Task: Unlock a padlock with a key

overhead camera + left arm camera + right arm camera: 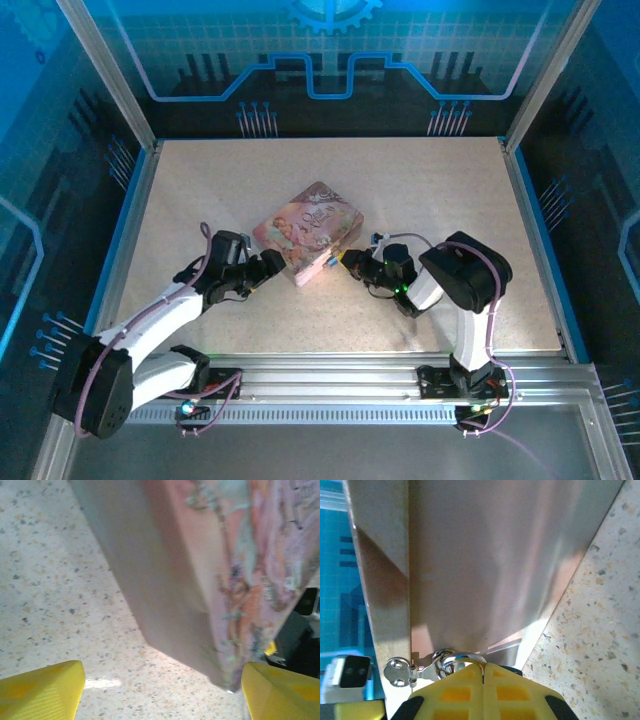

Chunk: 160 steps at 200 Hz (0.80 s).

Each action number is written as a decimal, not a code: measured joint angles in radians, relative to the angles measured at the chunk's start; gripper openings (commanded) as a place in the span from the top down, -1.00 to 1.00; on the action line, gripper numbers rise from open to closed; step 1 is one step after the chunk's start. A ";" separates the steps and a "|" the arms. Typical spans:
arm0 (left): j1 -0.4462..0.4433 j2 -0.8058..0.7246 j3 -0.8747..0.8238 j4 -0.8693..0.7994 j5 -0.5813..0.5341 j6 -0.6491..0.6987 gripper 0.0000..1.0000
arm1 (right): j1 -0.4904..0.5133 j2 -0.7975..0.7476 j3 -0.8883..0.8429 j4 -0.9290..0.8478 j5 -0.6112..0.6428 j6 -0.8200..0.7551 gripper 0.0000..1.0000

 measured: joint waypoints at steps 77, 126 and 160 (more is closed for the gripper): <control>-0.061 -0.018 0.116 -0.042 -0.012 0.034 -0.64 | -0.042 -0.047 0.052 -0.170 -0.098 -0.050 0.97; -0.109 0.029 0.179 -0.043 -0.016 0.046 -0.64 | -0.074 -0.058 0.064 -0.214 -0.152 -0.035 0.98; -0.129 0.072 0.216 -0.045 -0.019 0.068 -0.64 | -0.082 -0.159 0.118 -0.456 -0.148 -0.150 0.98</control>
